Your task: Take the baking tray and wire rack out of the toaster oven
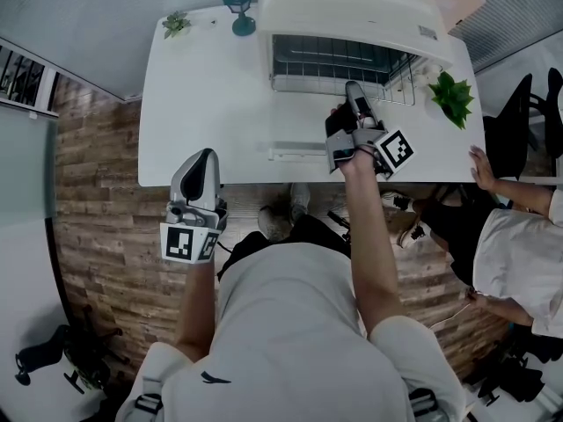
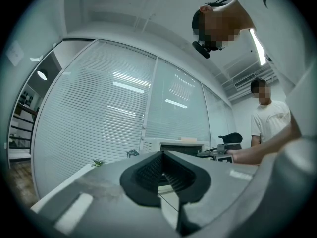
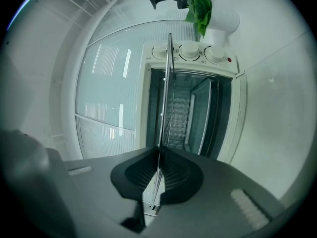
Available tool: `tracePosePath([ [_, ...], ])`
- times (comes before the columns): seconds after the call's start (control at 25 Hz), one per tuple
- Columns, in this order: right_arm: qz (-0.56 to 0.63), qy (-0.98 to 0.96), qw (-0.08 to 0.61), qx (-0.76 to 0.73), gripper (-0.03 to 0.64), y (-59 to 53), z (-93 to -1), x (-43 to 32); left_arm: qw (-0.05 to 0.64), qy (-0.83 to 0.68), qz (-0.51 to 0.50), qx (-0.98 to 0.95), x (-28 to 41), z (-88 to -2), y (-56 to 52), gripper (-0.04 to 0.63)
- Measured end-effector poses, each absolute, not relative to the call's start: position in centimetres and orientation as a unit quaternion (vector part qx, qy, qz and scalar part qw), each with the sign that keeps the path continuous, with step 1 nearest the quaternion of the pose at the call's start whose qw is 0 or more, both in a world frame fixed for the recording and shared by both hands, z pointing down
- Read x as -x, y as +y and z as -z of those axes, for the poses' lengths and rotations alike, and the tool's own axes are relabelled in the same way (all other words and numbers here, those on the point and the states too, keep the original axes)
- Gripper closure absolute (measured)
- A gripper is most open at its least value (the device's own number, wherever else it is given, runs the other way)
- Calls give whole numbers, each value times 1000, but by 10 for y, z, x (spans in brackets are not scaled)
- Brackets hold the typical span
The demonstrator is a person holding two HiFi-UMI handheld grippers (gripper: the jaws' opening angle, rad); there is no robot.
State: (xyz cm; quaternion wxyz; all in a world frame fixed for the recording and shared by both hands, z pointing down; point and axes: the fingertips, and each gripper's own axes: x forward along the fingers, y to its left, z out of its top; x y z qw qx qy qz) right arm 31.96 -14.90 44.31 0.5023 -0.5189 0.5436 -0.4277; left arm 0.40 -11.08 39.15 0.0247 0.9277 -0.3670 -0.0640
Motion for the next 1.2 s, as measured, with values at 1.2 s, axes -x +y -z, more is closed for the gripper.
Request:
tracePosePath([
  [1.2,435,544,519,495,601,-80,-437,-298,30,-376,61,-924,25,-395,-52,591],
])
